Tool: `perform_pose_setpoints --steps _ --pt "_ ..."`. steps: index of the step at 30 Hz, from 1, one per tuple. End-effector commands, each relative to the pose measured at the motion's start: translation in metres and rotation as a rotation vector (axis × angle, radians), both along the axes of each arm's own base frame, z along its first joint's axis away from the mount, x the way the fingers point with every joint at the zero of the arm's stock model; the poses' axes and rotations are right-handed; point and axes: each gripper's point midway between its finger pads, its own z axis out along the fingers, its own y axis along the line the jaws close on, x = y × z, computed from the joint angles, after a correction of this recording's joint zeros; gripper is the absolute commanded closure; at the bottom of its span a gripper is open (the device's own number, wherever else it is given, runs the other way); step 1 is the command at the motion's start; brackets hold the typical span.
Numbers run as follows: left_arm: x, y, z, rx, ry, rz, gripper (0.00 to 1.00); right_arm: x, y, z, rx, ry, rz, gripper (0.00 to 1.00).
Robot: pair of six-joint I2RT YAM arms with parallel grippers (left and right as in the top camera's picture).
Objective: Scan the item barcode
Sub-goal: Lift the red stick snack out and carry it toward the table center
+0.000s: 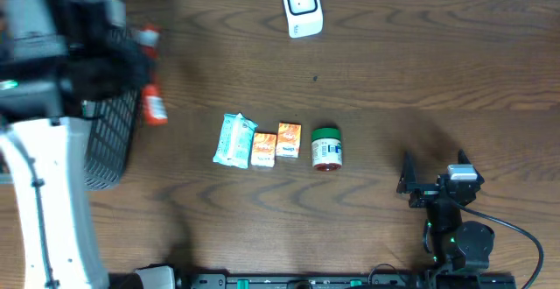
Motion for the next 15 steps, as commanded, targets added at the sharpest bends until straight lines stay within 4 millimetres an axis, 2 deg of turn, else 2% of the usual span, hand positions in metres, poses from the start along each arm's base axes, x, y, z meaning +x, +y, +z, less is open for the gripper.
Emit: perform_pose_setpoints --steps 1,5,9,15 --pt "-0.008 -0.034 -0.042 -0.004 0.120 -0.074 0.93 0.000 0.002 0.000 0.006 0.001 0.007 0.01" --pt "-0.013 -0.058 -0.098 0.046 0.224 -0.051 0.93 0.000 0.002 -0.001 0.006 0.001 0.007 0.01" --pt "-0.014 -0.091 -0.145 0.024 0.243 -0.081 0.93 0.000 0.002 0.000 0.006 0.001 0.007 0.01" --pt "-0.005 -0.104 -0.192 0.034 0.183 -0.015 0.92 0.000 0.002 0.000 0.006 0.001 0.007 0.01"
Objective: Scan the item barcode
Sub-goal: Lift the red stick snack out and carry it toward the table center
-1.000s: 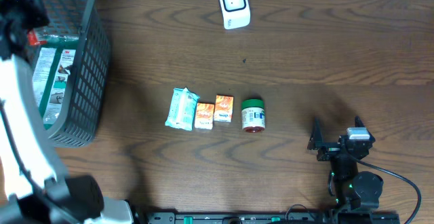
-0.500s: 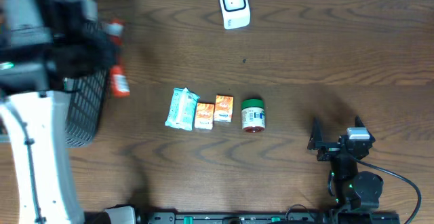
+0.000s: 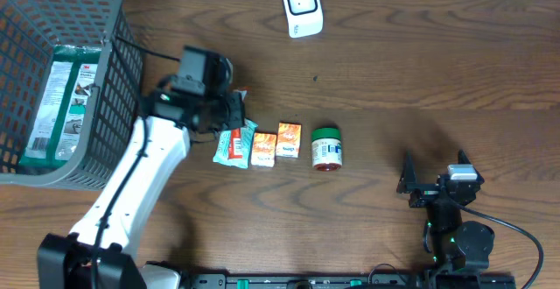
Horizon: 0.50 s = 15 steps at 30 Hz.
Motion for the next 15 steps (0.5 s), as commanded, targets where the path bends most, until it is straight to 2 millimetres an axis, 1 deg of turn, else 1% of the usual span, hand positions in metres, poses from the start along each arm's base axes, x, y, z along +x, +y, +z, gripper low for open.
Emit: perform_pose_setpoints --steps 1,4,9,15 --pt "0.001 0.003 -0.020 0.026 -0.004 0.083 0.92 0.000 0.002 0.000 0.006 0.000 0.007 0.01" --pt "0.001 -0.003 -0.030 0.022 -0.026 0.068 0.92 0.000 0.002 0.000 0.006 0.000 0.006 0.01" --pt "0.001 -0.002 -0.044 0.069 -0.064 0.071 0.91 0.000 0.002 0.000 0.006 0.000 0.006 0.01" --pt "-0.008 -0.013 -0.061 0.068 -0.081 0.035 0.89 0.000 0.002 0.000 0.006 -0.001 0.006 0.01"
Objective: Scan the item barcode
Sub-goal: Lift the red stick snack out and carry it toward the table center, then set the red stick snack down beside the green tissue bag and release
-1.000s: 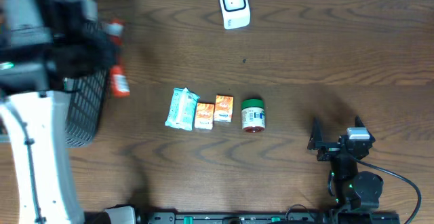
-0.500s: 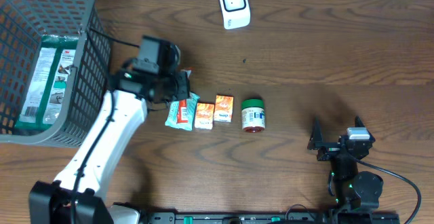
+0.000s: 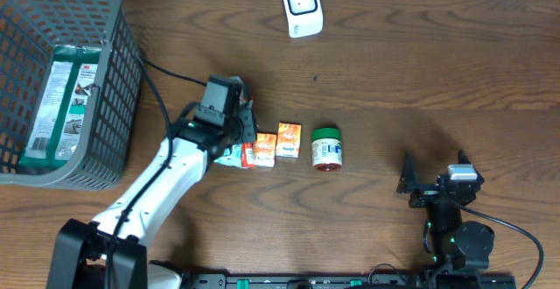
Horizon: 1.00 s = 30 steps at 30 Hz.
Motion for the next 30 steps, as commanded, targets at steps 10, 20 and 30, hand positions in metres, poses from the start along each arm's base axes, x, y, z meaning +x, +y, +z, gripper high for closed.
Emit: perform_pose_setpoints --steps 10,20,30 --pt "0.000 0.002 -0.037 0.085 0.007 0.016 0.89 0.000 0.002 0.000 0.006 0.000 0.007 0.01" --pt "0.007 -0.001 -0.034 0.081 -0.012 0.010 0.34 0.000 0.002 0.000 0.006 0.000 0.007 0.01" --pt "0.018 0.007 0.073 0.111 -0.122 -0.062 0.20 0.000 0.002 0.000 0.006 0.000 0.007 0.01"
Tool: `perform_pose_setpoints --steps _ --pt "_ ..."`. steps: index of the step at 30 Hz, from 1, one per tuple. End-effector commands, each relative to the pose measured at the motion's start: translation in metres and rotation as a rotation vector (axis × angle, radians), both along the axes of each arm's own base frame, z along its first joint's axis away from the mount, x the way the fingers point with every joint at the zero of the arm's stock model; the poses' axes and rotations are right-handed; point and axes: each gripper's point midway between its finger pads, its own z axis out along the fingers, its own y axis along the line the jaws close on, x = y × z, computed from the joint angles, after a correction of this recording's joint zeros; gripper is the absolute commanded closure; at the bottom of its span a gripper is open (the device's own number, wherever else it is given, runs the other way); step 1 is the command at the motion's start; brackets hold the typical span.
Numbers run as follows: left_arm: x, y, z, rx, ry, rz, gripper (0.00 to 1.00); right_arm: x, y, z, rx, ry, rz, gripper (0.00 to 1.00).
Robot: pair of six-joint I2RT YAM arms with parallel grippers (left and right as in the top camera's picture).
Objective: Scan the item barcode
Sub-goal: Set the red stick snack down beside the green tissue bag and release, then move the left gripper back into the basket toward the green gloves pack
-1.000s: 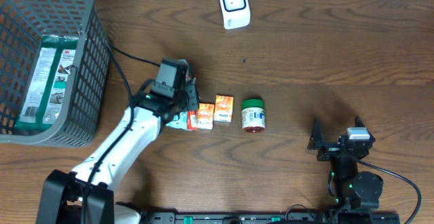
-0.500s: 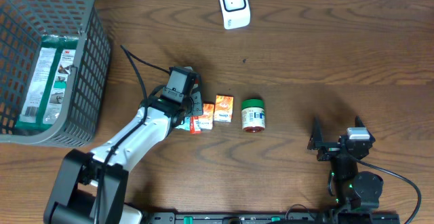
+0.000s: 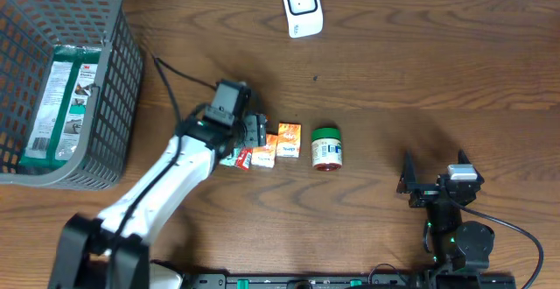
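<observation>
My left gripper (image 3: 255, 132) is low over the row of items at the table's middle. It covers the upper part of the left orange box (image 3: 262, 157) and the right edge of the light blue packet (image 3: 231, 157); its fingers look open. To the right lie a second orange box (image 3: 289, 140) and a green-lidded jar (image 3: 326, 148). The white barcode scanner (image 3: 302, 7) stands at the far edge. My right gripper (image 3: 435, 173) rests open at the lower right, holding nothing.
A grey wire basket (image 3: 122, 70) fills the far left corner, with a green and white packet (image 3: 63, 96) lying in it. A black cable runs from the left arm toward the basket side.
My left gripper has moved a little right and nearer, from over the blue packet to over the left orange box. The right arm has not moved.
My left arm was first high over the basket at the far left, blurred. Then its gripper was at the blue packet's upper left, then over the packet, and now over the left orange box. The right arm stayed still throughout.
</observation>
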Motion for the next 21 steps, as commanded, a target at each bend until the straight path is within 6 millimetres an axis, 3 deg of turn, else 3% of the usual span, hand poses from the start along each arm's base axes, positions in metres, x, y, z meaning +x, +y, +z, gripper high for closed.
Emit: perform_pose_setpoints --steps 1,6,11,15,21 --pt "0.023 0.008 0.080 0.002 -0.145 -0.025 0.19 0.000 0.002 0.000 0.006 0.001 0.007 0.01" --pt "0.031 0.056 0.161 0.037 -0.179 0.053 0.16 0.000 0.002 -0.001 0.006 0.001 0.007 0.01" --pt "0.030 0.131 0.223 0.054 -0.240 0.240 0.15 0.000 0.002 0.000 0.006 0.001 0.007 0.01" --pt "0.029 0.197 0.247 0.079 -0.298 0.414 0.15 0.000 0.002 0.000 0.006 0.000 0.007 0.01" --pt "0.032 0.284 0.252 0.116 -0.361 0.633 0.15 0.000 0.002 0.000 0.006 0.000 0.007 0.01"
